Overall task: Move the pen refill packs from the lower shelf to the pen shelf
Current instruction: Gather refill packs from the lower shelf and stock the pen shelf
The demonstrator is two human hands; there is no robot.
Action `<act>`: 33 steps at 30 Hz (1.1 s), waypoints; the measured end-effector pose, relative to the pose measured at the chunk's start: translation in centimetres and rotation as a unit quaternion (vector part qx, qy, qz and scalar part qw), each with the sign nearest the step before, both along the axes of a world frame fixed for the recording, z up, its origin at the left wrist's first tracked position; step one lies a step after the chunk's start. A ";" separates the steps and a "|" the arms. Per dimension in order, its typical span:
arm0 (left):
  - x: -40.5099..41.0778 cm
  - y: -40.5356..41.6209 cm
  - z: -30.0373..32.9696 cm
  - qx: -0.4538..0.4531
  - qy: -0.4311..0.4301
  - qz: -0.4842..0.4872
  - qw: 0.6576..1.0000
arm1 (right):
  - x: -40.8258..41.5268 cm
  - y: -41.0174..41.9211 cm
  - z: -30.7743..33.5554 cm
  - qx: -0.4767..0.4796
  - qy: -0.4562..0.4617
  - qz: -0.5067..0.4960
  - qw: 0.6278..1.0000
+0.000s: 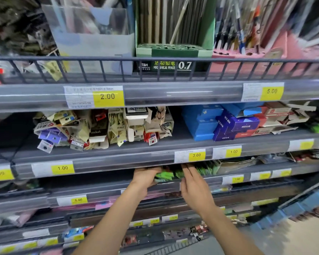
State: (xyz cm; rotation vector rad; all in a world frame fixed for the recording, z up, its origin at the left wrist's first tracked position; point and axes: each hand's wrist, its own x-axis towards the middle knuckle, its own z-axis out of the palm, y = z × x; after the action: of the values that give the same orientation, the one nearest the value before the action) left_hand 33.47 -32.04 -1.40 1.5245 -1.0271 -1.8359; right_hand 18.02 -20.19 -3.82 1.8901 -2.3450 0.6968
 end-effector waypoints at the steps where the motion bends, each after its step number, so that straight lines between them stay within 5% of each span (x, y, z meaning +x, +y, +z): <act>1: 0.8 0.4 0.3 0.005 0.009 0.013 1.000 | 0.7 0.0 0.1 -0.044 -0.018 -0.016 0.999; 5: 3.7 2.8 1.0 -0.010 0.021 -0.027 0.999 | 4.8 0.1 0.5 -0.083 -0.263 -0.113 0.955; 9: 5.3 5.0 1.0 -0.011 0.057 -0.085 0.995 | 6.7 -1.1 1.1 0.003 -0.573 -0.147 0.806; 11: 5.8 5.6 0.8 -0.019 0.053 -0.099 0.993 | 7.0 -1.5 1.3 0.034 -0.642 -0.137 0.754; 20: 7.3 7.1 0.8 0.019 0.129 -0.207 0.970 | 7.6 0.2 0.0 0.053 -0.695 -0.090 0.711; 24: 6.5 7.4 1.9 0.100 0.144 -0.171 0.970 | 7.8 2.0 1.3 0.035 -0.712 -0.077 0.697; 31: 1.3 11.6 0.8 0.056 0.157 -0.080 0.983 | 8.6 5.2 1.4 -0.048 -0.711 -0.141 0.687; 33: 0.3 12.8 0.3 0.072 0.164 -0.110 0.978 | 8.3 6.7 1.5 -0.069 -0.677 -0.181 0.710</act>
State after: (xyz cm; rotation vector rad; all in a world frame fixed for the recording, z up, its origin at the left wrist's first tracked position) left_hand 33.77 -19.27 -1.08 1.1648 -0.9500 -2.2674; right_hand 26.35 -13.45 -2.34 0.6240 -2.8519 2.7242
